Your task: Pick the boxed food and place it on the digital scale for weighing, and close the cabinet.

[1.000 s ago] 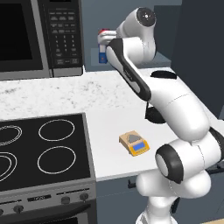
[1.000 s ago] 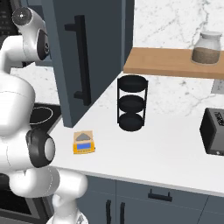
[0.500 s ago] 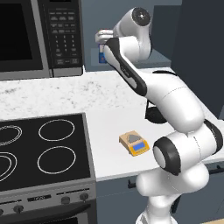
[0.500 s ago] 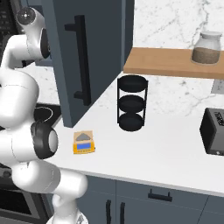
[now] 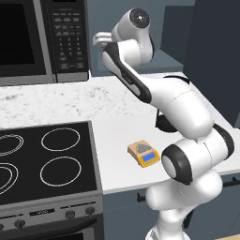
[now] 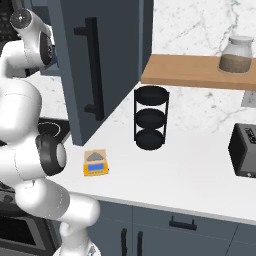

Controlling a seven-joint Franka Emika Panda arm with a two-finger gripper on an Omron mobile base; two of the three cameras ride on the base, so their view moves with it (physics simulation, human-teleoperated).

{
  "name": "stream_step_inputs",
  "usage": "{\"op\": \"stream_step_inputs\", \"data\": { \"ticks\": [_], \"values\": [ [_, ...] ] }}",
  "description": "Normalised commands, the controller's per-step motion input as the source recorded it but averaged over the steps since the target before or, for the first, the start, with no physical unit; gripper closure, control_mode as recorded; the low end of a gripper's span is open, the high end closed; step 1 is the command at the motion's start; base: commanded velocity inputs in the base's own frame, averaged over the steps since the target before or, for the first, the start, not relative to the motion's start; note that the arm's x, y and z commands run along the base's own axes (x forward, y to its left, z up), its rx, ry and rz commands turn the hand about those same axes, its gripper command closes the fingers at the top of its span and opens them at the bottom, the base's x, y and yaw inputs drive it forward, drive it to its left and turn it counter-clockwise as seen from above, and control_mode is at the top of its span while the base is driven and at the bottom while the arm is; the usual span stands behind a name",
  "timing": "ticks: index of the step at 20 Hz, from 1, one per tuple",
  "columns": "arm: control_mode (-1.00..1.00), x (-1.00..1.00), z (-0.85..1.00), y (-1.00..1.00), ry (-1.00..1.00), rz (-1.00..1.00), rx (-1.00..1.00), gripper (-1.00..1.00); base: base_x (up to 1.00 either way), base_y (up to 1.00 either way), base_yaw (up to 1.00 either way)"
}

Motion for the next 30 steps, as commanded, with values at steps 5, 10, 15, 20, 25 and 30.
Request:
{"op": "stream_step_inputs", "data": {
  "ticks": [5, 10, 15, 20, 25, 30],
  "values": [
    [-1.0, 0.31, -0.04, 0.16, 0.0, 0.0, 0.0, -1.0, 0.0, 0.0, 0.0],
    [-1.0, 0.08, 0.0, 0.0, 0.0, 0.0, 0.0, -1.0, 0.0, 0.0, 0.0],
    [-1.0, 0.13, -0.01, 0.0, 0.0, 0.0, 0.0, -1.0, 0.0, 0.0, 0.0],
    [-1.0, 0.2, -0.09, 0.0, 0.0, -0.01, 0.0, -1.0, 0.0, 0.0, 0.0],
    [-1.0, 0.31, -0.14, 0.0, 0.0, 0.0, 0.0, -1.0, 0.0, 0.0, 0.0],
    [-1.0, 0.27, -0.12, -0.12, 0.0, 0.0, 0.0, -1.0, 0.0, 0.0, 0.0]
  ]
}}
